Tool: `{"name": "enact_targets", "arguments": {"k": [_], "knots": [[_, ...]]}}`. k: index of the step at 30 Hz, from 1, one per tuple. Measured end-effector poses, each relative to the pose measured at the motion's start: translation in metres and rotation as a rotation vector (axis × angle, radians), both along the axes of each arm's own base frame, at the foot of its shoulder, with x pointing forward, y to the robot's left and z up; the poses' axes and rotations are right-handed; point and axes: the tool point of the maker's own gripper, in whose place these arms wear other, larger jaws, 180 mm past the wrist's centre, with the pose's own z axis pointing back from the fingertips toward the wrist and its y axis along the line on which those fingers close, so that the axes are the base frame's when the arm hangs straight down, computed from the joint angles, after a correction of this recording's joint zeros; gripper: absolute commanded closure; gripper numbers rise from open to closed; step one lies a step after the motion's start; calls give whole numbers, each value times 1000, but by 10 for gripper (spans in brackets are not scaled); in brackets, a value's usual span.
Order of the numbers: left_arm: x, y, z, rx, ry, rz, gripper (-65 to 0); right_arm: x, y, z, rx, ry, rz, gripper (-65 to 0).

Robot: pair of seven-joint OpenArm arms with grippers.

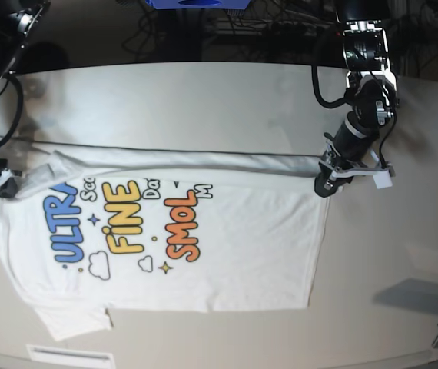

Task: Fold the T-shirt properly
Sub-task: 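Pull the shirt by both shoulders toward the robot, straightening it, then release the shoulders and reposition both grippers along the collar edge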

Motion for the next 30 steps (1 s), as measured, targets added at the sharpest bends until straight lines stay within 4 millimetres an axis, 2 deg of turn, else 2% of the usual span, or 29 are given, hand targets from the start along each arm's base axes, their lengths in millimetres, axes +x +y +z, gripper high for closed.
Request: {"name": "enact_targets", "arguments": {"k": [9, 12, 18, 22, 25, 27, 30], "knots": [[13, 3, 2, -4, -13, 10, 0, 12, 20, -18, 40, 12, 51, 0], [17, 2, 6, -5, -28, 7, 0, 10, 17, -24, 44, 33, 45, 0], [23, 4, 3, -14, -20, 16, -17, 14, 13, -20, 39, 6, 38, -3], [25, 6, -1, -18, -12, 24, -71, 15, 13, -20, 39, 2, 37, -4], [27, 6, 1, -20, -16, 26, -149, 16, 13, -19, 38, 0, 37, -16], [28, 10, 3, -20, -23, 38, -215, 18, 13, -17, 39, -8, 38, -64], [36, 27, 15, -10, -60, 83, -299, 23, 13, -13, 39, -32, 34, -180]]}}
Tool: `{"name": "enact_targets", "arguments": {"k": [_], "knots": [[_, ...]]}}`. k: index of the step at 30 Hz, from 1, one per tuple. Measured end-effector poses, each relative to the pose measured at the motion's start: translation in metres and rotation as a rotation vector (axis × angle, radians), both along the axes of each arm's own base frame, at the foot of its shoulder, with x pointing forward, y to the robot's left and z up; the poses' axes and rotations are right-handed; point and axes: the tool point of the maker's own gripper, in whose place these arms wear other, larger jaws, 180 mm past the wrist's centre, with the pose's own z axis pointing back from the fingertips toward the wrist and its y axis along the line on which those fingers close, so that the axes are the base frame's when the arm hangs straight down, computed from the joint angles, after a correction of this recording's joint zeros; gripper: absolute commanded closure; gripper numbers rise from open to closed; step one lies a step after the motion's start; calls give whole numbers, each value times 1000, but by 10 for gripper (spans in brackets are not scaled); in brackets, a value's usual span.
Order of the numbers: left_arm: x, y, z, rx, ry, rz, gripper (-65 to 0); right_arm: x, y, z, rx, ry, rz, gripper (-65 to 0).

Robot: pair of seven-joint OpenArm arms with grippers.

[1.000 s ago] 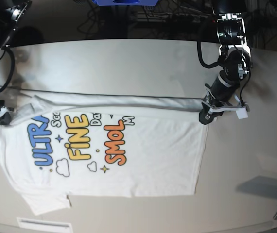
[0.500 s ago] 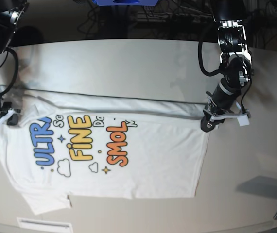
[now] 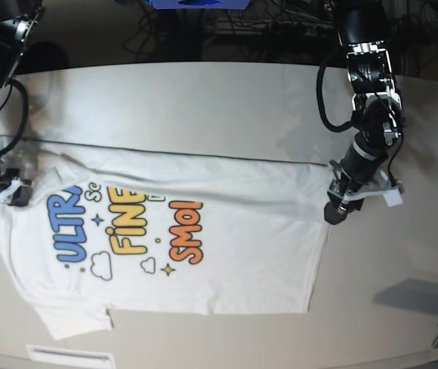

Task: Fold the T-shirt properly
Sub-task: 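Release the shoulders and reposition both grippers along the collar edge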

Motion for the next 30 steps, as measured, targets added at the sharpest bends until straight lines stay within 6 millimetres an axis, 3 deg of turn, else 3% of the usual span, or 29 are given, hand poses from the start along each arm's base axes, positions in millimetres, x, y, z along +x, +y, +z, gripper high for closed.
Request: {"name": "enact_targets", "arguments": {"k": [4, 6, 10, 14, 16, 19, 25, 30], "knots": [[7, 17, 12, 9, -34, 44, -341, 14, -1, 13, 7, -108, -18, -357], [14, 23, 16, 16, -41, 45, -338, 19, -2, 19, 9, -153, -27, -387], [23, 23, 26, 52, -59, 13, -334, 24, 4, 29, 0, -241, 32, -341], [14, 2, 28, 84, -57, -63, -322, 1, -4, 23, -63, -205, 70, -248], [3, 4, 20, 222, -17, -93, -227, -18, -7, 16, -97, -171, 77, -168], [-19, 13, 13, 496, 47, -124, 0, -41, 5, 10, -112, -146, 116, -3], [-41, 7, 1, 832, 134, -130, 0, -66, 27, 4, -103, -129, 148, -3], [-34, 10, 20, 1025, 31, -106, 0, -77, 9, -19, -294, -20, 137, -3]]}}
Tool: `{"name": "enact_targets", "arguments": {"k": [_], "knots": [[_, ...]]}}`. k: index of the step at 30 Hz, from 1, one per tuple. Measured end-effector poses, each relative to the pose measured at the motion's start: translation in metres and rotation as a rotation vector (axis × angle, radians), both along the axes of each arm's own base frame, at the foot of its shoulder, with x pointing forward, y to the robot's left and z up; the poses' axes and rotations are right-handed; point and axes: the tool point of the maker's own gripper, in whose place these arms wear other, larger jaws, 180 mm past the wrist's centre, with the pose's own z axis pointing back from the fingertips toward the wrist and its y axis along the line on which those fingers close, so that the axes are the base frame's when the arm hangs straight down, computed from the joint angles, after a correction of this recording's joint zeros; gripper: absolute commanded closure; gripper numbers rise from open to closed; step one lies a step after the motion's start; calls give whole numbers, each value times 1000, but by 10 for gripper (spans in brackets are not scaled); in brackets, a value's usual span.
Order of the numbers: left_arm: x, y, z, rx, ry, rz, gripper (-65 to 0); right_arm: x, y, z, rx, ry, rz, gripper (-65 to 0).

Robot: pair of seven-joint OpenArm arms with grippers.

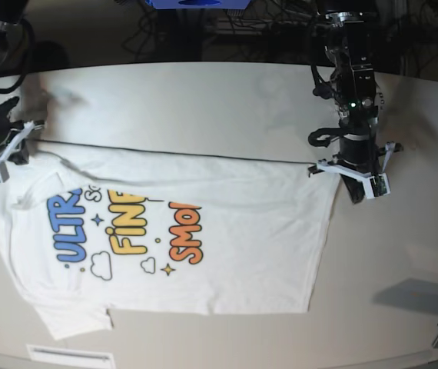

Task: Fold the T-shirt properly
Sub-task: 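Release the shoulders and reposition both grippers along the collar edge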

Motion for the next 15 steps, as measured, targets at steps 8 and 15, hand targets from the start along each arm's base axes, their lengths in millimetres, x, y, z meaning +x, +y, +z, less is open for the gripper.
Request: {"name": "enact_targets", "arguments": {"k": [8, 15], "knots": [[17, -14, -7, 62, -20, -85, 0, 24, 10, 1, -199, -141, 16, -3], [15, -11, -22, 66, -15, -85, 0, 27, 14, -11, -151, -128, 0, -10]]}}
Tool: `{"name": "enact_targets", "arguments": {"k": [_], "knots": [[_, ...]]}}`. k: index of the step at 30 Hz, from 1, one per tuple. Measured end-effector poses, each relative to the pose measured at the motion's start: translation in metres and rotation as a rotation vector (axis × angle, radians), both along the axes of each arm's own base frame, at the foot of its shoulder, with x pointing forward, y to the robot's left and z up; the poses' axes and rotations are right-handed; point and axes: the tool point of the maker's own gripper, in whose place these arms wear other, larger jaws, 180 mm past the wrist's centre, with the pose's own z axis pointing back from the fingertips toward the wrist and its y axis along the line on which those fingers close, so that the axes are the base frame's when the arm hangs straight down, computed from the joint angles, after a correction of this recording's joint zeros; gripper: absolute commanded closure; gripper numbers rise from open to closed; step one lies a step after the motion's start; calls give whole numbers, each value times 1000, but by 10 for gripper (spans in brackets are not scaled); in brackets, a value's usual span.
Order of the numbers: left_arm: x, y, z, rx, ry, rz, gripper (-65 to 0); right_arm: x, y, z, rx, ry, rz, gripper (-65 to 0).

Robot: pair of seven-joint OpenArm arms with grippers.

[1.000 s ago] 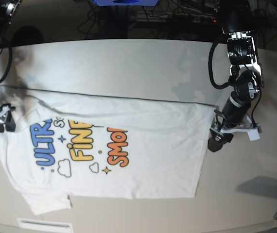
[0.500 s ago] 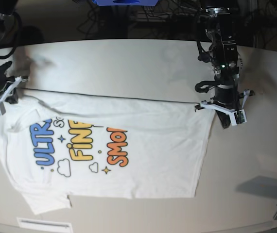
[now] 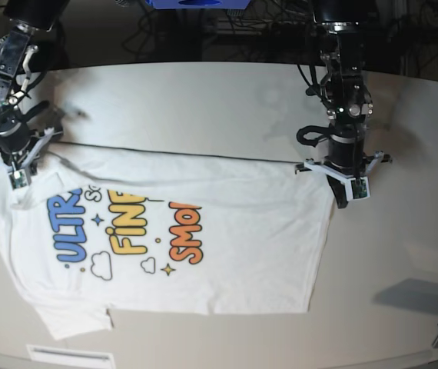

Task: Fold the T-shirt properly
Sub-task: 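Release the shoulders and reposition both grippers along the collar edge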

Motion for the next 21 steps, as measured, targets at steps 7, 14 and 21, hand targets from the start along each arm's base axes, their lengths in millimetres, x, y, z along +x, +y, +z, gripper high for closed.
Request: {"name": "enact_targets", "arguments": {"k": [7, 14, 21], "knots": [[1, -1, 4, -2, -4, 1, -239, 3, 1, 0, 10, -5, -2, -274], [12, 1, -6, -20, 28, 13, -254, 16, -1, -4, 38, -8, -17, -310], [12, -12, -40, -32, 121, -14, -254, 18, 1, -21, 81, 16, -26, -310]]}}
